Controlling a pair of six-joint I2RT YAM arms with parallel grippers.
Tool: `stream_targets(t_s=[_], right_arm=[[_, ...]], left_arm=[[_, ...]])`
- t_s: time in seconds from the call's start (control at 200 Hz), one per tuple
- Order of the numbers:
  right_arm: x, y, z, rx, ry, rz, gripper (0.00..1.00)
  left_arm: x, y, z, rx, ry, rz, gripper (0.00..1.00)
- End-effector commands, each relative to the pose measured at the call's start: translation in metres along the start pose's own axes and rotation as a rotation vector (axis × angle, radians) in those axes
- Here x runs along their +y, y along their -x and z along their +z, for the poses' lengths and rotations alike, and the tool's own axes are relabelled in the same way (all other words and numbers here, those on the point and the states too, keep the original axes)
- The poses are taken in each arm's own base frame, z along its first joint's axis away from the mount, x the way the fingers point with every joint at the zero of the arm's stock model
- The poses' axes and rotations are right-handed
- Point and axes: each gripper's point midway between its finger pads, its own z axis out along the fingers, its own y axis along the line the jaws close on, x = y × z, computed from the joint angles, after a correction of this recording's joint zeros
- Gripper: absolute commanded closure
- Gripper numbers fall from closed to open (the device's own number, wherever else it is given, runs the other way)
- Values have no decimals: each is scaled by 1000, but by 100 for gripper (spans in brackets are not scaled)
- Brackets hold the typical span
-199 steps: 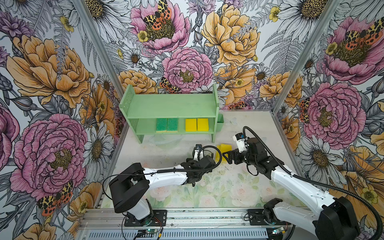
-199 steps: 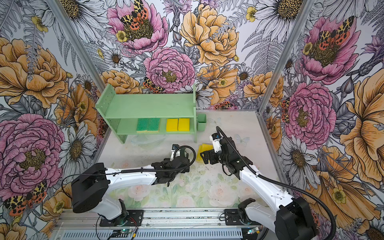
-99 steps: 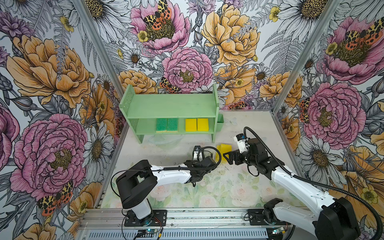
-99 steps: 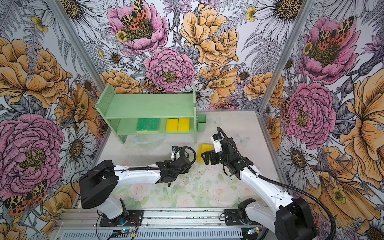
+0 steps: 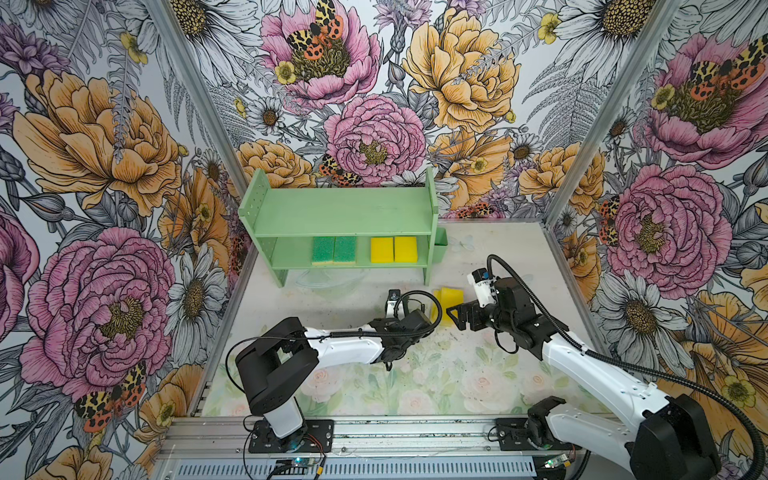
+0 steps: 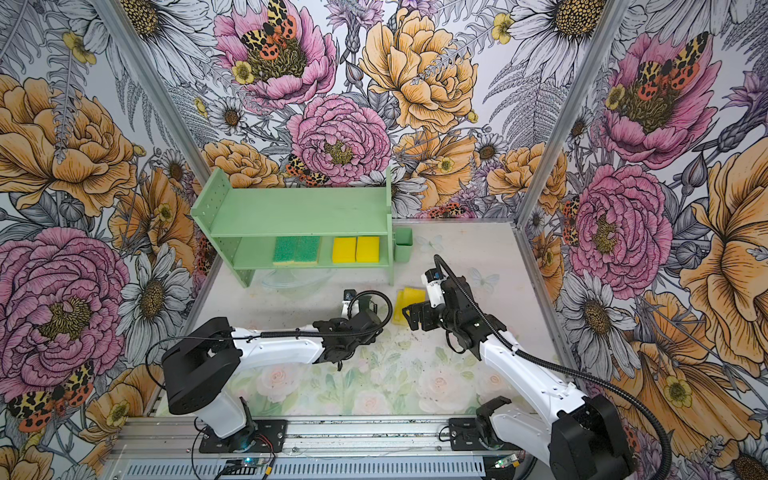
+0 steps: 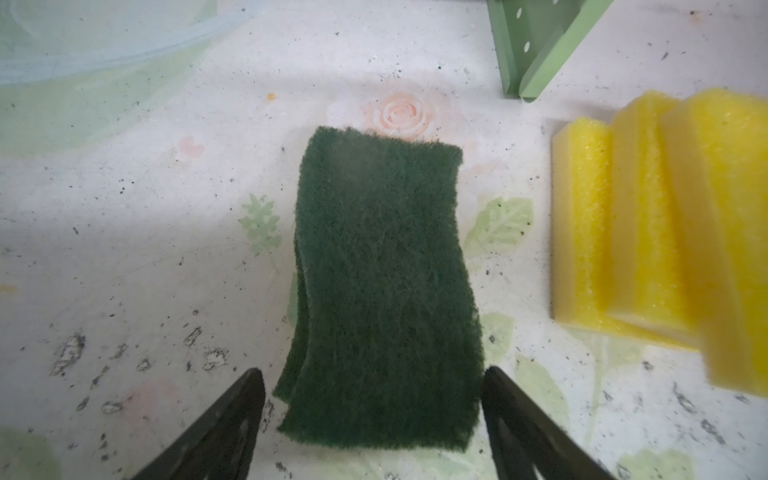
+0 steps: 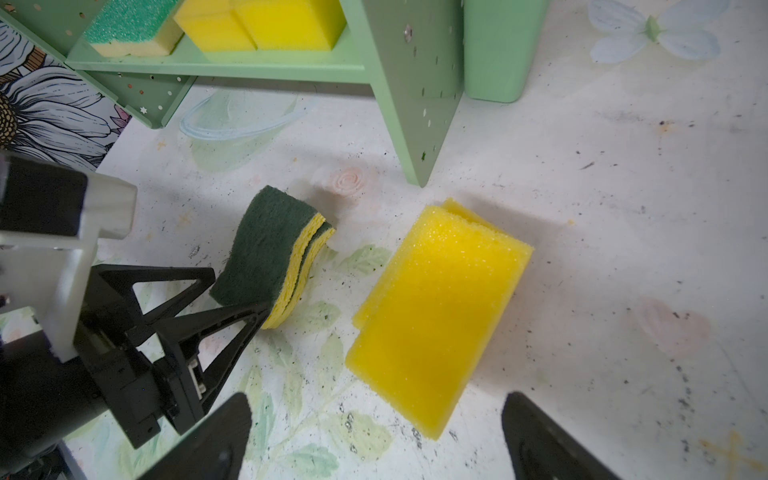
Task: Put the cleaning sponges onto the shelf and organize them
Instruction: 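Lower the left gripper onto the dark green scouring pad and close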
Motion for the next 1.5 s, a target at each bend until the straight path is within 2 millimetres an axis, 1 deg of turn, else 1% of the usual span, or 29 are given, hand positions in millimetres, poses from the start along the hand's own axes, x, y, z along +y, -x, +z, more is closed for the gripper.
stream_targets(t_s=[0.0, 0.175, 0.56, 0.65, 0.821, 1.031, 1.236, 1.351, 1.496], right_arm=[[0, 2, -2, -16, 4, 6, 4], [-1, 3, -2, -17, 3, 7, 4], [-1, 1, -2, -12, 1, 5, 4], [-1, 1, -2, -15, 1, 5, 4], [-2, 0, -2, -12, 0, 5, 4], [-1, 1, -3, -15, 2, 4, 4], [-1, 2, -3, -19, 3, 2, 4], [-1, 2, -3, -16, 3, 2, 4], [-1, 2, -3, -16, 1, 2, 4]], left_arm=[[-3, 5, 4, -6, 8, -1, 18], [-6, 5, 5, 1, 2, 5, 20], [-11, 8, 0, -6, -16, 4, 20], [-11, 9, 2, -6, -13, 9, 19], [-13, 4, 6, 8, -6, 26, 19], [-9, 2, 10, 19, 19, 33, 19], [-8, 2, 11, 21, 26, 36, 19], [-9, 1, 12, 25, 25, 36, 22], [-9, 2, 13, 22, 29, 36, 30]])
